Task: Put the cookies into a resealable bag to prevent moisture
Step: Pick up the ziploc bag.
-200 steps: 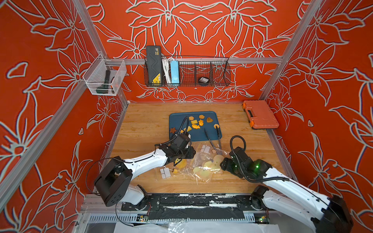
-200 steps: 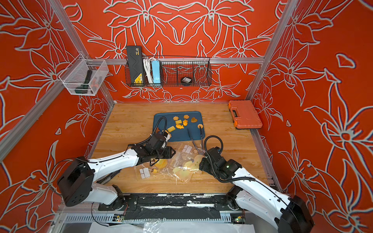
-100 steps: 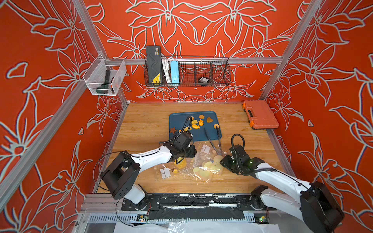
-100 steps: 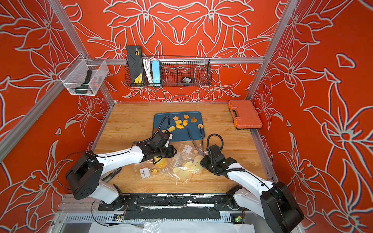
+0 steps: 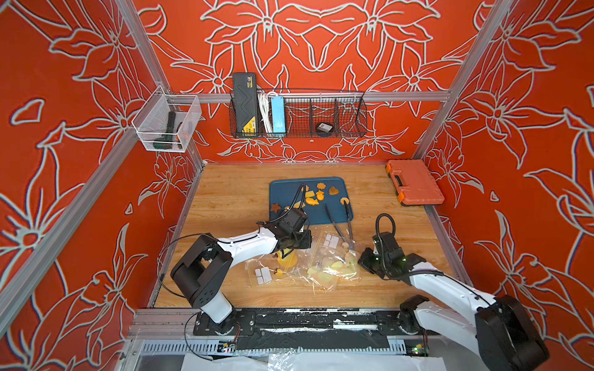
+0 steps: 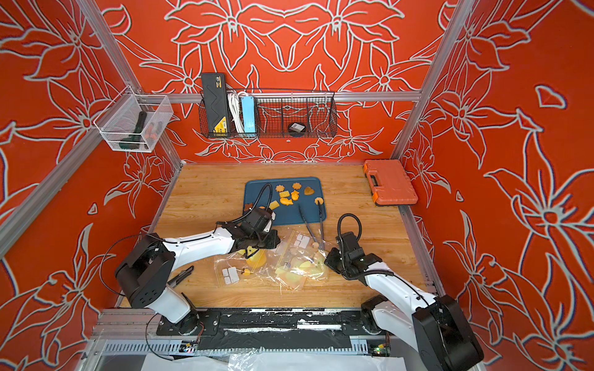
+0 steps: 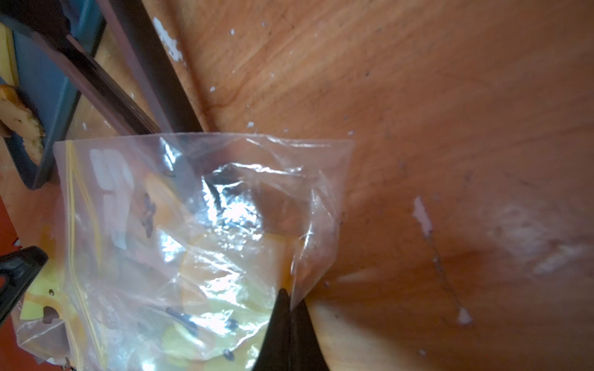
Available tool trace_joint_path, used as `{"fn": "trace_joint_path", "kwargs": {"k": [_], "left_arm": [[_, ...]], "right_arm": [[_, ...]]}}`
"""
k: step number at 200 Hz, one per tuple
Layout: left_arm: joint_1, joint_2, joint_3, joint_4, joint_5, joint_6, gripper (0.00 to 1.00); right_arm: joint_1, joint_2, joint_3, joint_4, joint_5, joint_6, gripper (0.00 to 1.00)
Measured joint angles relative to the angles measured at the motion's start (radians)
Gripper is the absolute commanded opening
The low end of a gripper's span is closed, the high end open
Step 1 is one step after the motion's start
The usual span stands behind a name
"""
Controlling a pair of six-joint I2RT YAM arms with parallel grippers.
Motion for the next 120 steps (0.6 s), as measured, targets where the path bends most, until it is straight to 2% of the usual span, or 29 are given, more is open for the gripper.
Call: {"fn": "trace_joint_path", "kwargs": {"k": [24,50,82,120], "left_arm": [[0.001,0.018,0.005,-0.013,0.000,0.003,0.07],[0.001,0.047,0.008,-0.023,0.011,0.015,0.06],[0.001,0.061,0.008,-0.016,0.064,0.026,0.13],[0.001,0.063,0.007,0.017,0.130,0.032,0.28]], "right_arm": [[-0.006,-0.005,-0.006,-0.001,-0.003,-0.009,0.00],[-0.006,-0.013,-0.007,-0.001,-0.007,-0.015,0.00],[-0.012,-0.017,-0.007,-0.002,-0.008,-0.016,0.00],[-0.013,-0.016,-0.008,-0.001,-0.008,-0.016,0.00]]}}
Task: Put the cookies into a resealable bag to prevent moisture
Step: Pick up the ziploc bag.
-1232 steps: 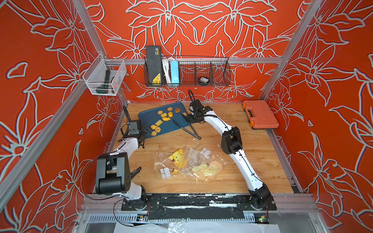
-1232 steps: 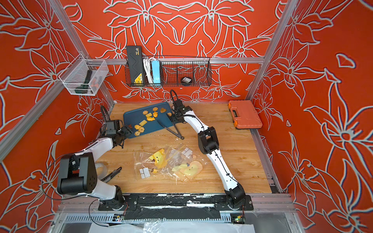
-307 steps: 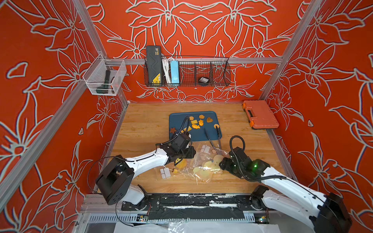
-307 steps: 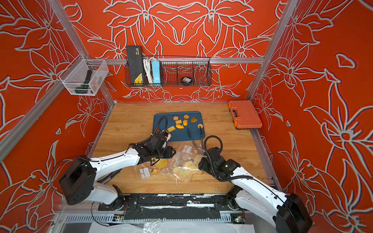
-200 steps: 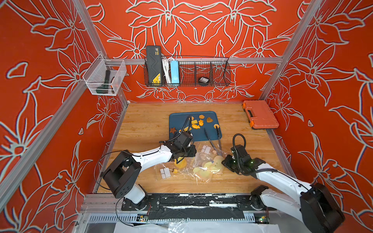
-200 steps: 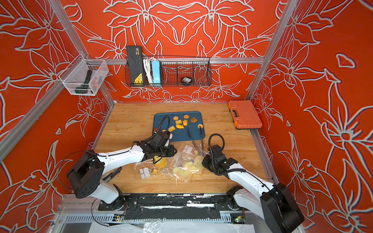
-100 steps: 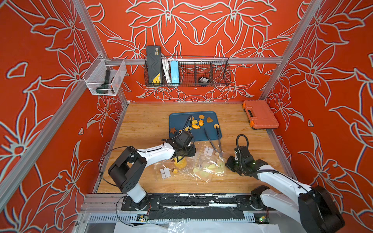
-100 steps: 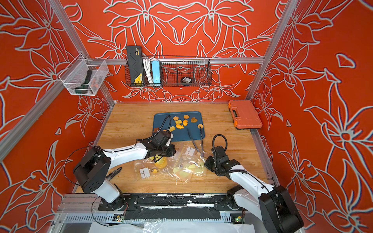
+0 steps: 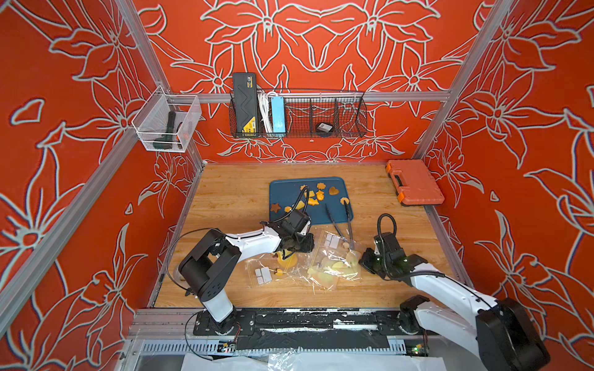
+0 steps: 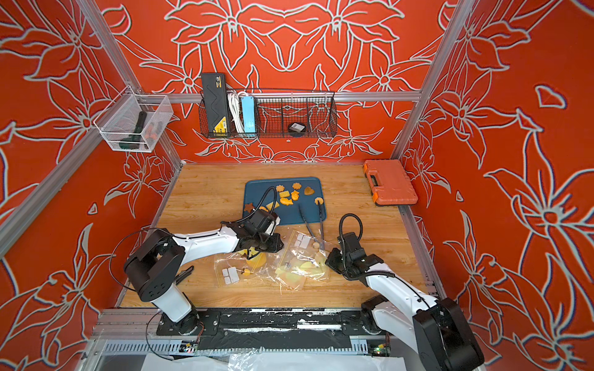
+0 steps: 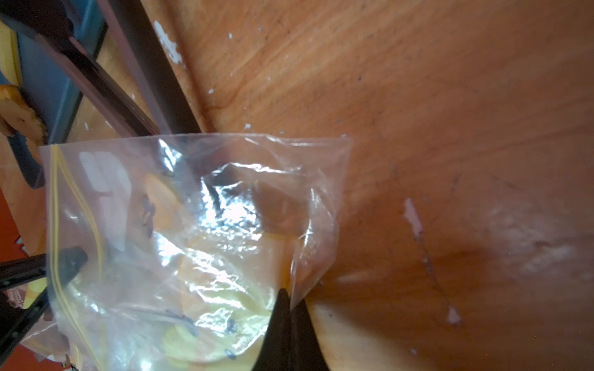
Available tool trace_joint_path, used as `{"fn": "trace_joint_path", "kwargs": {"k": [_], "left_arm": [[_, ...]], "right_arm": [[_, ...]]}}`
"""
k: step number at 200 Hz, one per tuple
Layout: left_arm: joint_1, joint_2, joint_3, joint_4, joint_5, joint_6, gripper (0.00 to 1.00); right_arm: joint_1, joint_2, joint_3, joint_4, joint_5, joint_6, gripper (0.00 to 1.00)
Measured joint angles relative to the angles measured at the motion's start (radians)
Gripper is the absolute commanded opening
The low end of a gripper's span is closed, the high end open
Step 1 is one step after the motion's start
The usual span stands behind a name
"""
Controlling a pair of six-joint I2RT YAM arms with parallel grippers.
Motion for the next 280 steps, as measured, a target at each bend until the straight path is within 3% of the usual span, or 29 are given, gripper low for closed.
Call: {"fn": "trace_joint_path", "kwargs": {"k": [46,79,132,199,247,280], "left_arm": [[0.000,-0.002,-0.034,0.047,0.050,-0.012,0.41],[0.000,-0.031,-0.096,0.094,0.106,-0.042,0.44],[-0.001,-0.127,-0.214,0.227,0.200,-0.114,0.39],[-0.001,-0.197,-0.298,0.315,0.209,-0.129,0.34],[-0.001,-0.197,-0.342,0.347,0.196,-0.134,0.45],[-0.001,-0.197,-0.363,0.360,0.195,-0.144,0.33]], "right_arm": [[0.000,0.004,-0.007,0.004,0.000,0.002,0.00],[0.000,0.003,-0.022,0.032,0.000,0.021,0.00],[-0.003,-0.021,-0.057,0.090,-0.003,0.090,0.00],[-0.004,-0.034,-0.084,0.154,-0.044,0.180,0.00],[-0.005,-0.096,-0.117,0.170,-0.045,0.233,0.00],[-0.007,-0.153,-0.135,0.161,-0.040,0.263,0.00]]}}
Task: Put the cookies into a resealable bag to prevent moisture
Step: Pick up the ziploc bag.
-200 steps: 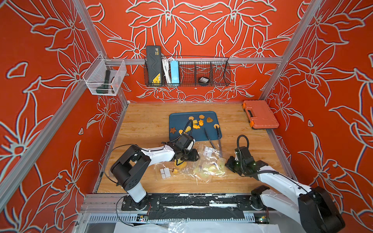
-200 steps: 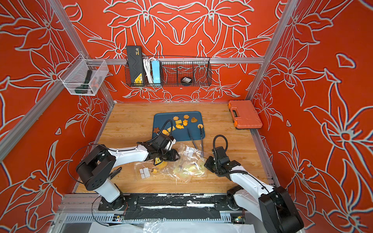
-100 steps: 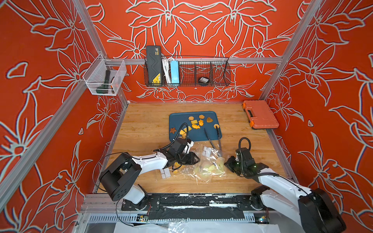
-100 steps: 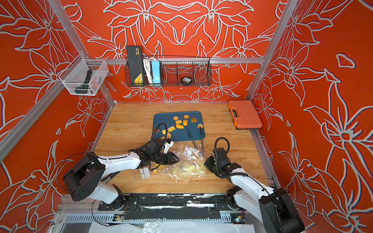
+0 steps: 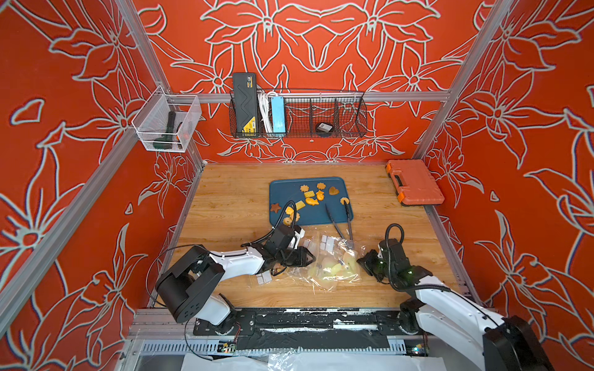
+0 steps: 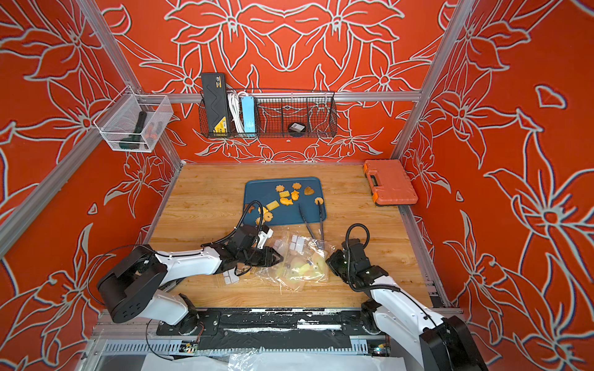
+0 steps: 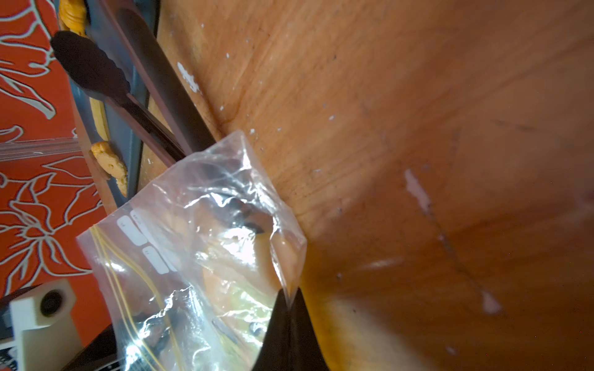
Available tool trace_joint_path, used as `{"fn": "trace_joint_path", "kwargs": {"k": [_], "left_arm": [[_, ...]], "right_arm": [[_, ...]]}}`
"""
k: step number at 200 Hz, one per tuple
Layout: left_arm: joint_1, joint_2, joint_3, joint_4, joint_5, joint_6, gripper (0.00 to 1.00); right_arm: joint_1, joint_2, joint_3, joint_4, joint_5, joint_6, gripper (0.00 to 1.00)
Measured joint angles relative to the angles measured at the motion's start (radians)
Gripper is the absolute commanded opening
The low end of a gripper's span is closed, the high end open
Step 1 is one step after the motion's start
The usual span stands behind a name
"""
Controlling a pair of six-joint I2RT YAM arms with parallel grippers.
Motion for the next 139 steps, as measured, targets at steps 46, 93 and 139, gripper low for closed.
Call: {"fn": "trace_joint_path", "kwargs": {"k": [46,93,139], "left_arm": [[-0.026,0.002,-0.010,0.031,0.007,-0.013,0.23],[-0.049,0.017,-0.045,0.097,0.024,-0.045,0.24],[-0.067,0.040,-0.049,0.116,0.024,-0.053,0.19]], "right_arm": [[-0.004,-0.043,-0.021,-0.004,0.016,0.035,0.00],[-0.005,-0.066,-0.054,-0.006,0.028,0.067,0.00],[-0.005,-0.092,-0.063,-0.023,0.039,0.084,0.00]]}}
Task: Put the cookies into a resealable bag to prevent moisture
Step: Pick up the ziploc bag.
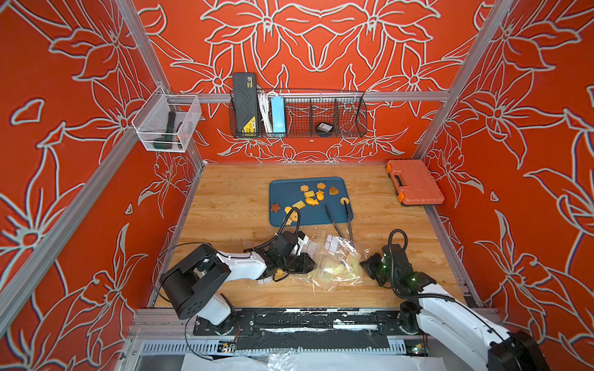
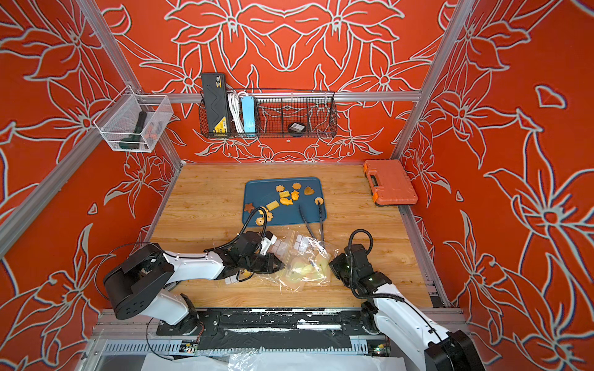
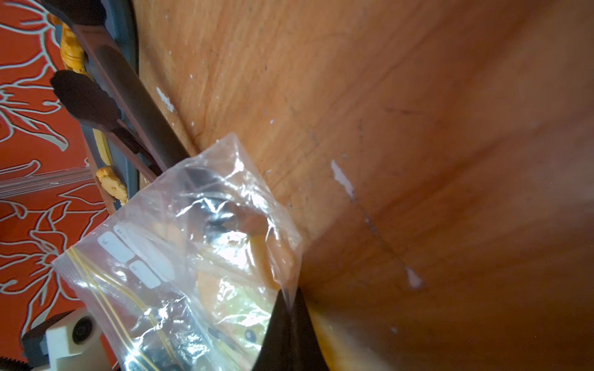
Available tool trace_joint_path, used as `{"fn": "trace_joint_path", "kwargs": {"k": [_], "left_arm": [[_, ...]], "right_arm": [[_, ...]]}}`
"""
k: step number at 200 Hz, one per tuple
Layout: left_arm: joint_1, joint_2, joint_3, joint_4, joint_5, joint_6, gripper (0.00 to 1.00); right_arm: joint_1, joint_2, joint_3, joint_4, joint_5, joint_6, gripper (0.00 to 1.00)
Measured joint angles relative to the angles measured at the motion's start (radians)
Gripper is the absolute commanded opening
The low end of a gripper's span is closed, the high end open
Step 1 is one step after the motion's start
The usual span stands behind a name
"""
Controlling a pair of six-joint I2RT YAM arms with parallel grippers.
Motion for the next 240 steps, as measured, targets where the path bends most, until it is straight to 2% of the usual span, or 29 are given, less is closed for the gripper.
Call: {"fn": "trace_joint_path", "kwargs": {"k": [49,94,119,145,170,187,206,224,240], "left_arm": [[-0.004,0.010,0.023,0.002,0.000,0.006,0.12],[-0.005,0.010,0.057,0.000,0.002,0.034,0.00],[-0.005,-0.001,0.059,-0.025,-0.002,0.046,0.00],[-0.006,-0.053,0.072,-0.102,-0.028,0.061,0.00],[-0.006,-0.166,0.148,-0.248,-0.095,0.084,0.00],[-0.004,-0.246,0.247,-0.362,-0.169,0.104,0.00],[0.016,-0.320,0.376,-0.481,-0.257,0.136,0.00],[0.078,-0.364,0.507,-0.618,-0.359,0.176,0.00],[0.172,-0.369,0.624,-0.755,-0.482,0.217,0.00]], "right_arm": [[0.000,0.019,0.000,0.008,0.000,-0.005,0.00],[-0.002,0.051,0.011,0.026,-0.001,-0.039,0.00],[-0.002,0.053,0.022,0.010,0.000,-0.064,0.00],[-0.002,0.043,0.050,-0.035,0.000,-0.124,0.41],[-0.002,0.005,0.146,-0.131,0.011,-0.236,0.63],[-0.002,-0.019,0.231,-0.183,0.031,-0.311,0.69],[-0.002,-0.018,0.311,-0.228,0.053,-0.398,0.69],[-0.002,0.014,0.368,-0.257,0.059,-0.470,0.68],[-0.002,0.066,0.414,-0.291,0.064,-0.533,0.67]]}}
